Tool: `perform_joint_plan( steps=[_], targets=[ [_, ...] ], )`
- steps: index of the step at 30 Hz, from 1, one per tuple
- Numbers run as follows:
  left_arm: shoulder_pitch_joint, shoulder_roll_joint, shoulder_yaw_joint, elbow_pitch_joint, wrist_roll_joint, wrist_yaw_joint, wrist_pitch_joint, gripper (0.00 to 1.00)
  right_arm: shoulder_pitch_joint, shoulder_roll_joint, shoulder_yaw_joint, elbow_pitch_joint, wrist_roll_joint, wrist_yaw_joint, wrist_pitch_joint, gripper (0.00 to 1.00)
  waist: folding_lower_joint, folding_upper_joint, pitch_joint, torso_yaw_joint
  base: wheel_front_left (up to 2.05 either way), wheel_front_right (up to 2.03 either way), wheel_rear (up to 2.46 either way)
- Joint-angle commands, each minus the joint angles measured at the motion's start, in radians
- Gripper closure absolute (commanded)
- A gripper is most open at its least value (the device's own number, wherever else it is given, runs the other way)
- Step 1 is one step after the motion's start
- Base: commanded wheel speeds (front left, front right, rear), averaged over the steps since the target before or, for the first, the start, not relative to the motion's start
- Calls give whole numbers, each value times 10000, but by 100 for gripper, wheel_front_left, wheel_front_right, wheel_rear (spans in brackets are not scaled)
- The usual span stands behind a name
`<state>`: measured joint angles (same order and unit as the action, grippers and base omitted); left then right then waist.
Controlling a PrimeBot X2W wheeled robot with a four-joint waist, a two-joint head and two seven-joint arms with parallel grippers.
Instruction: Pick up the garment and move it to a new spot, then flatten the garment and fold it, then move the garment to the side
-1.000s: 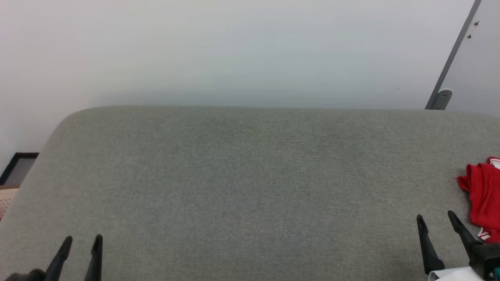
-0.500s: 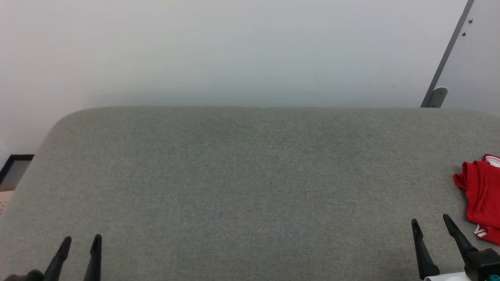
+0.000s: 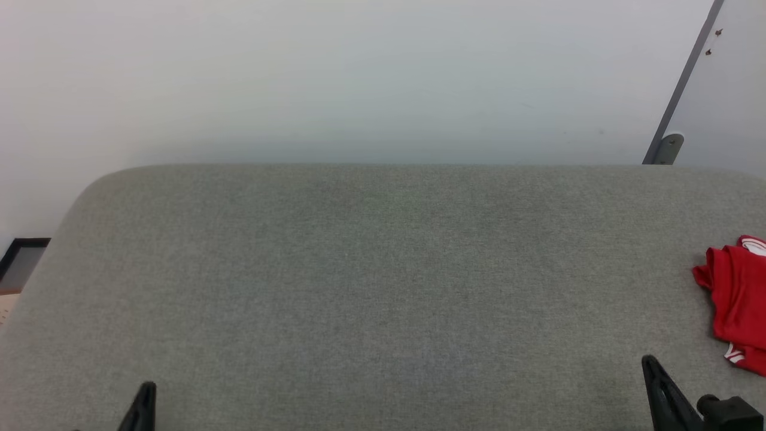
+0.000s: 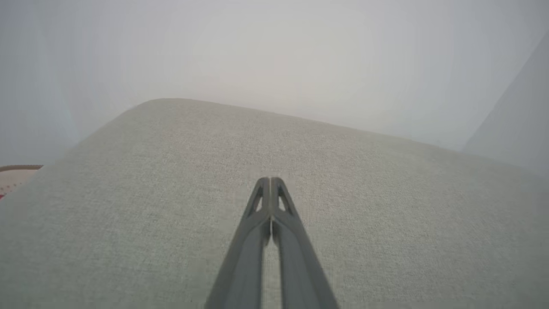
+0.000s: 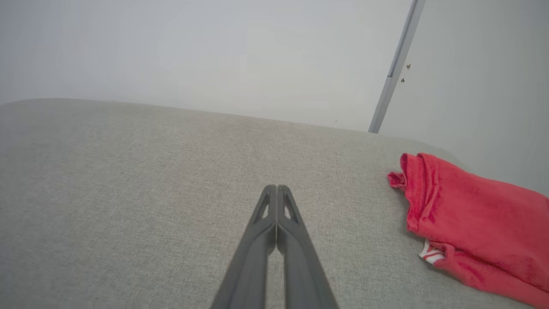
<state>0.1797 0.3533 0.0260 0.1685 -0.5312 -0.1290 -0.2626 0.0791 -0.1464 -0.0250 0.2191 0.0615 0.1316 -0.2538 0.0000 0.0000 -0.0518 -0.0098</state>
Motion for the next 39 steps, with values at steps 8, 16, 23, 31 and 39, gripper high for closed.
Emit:
perform_joint_plan(
  steps=[8,16,23,31,39],
  targets=[
    [-393,-258,143,7,-1325,-2,456,100,-302,82,-153,-45,1886,-1,465,100,0,0,38,7,0,0,0],
    [-685,-564,232,91,-2391,-4,829,100,-479,178,-225,-36,3423,-2,812,100,0,0,73,14,0,0,0],
    [-921,-811,303,155,-3252,-6,1131,100,-629,258,-288,-15,4662,-3,1099,100,0,0,104,19,0,0,0],
    [-1162,-1074,375,223,-4150,-8,1445,100,-782,341,-359,11,5955,-4,1404,100,0,0,139,25,0,0,0],
    [-1383,-1315,443,289,-4983,-10,1737,100,-926,421,-432,37,7142,-5,1687,100,0,0,174,32,0,0,0]
  ],
)
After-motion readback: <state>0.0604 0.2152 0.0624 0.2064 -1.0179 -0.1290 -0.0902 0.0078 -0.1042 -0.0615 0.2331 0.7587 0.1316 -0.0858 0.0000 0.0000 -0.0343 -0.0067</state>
